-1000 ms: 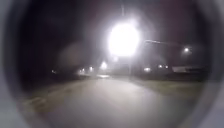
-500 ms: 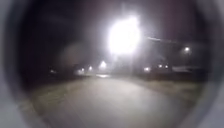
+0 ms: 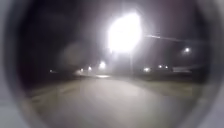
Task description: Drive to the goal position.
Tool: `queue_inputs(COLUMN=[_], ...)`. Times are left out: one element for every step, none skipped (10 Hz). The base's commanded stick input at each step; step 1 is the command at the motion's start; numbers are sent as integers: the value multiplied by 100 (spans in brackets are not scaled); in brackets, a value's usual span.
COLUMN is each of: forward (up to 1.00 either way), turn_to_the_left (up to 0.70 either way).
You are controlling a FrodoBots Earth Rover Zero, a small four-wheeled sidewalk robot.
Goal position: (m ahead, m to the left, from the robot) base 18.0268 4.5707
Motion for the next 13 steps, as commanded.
queue_inputs(forward=[47,100,100,100,100,100,100,100,100,100,100,100,100], turn_to_the_left=[0,0,0,0,1,2,4,5,5,5,3,0,0])
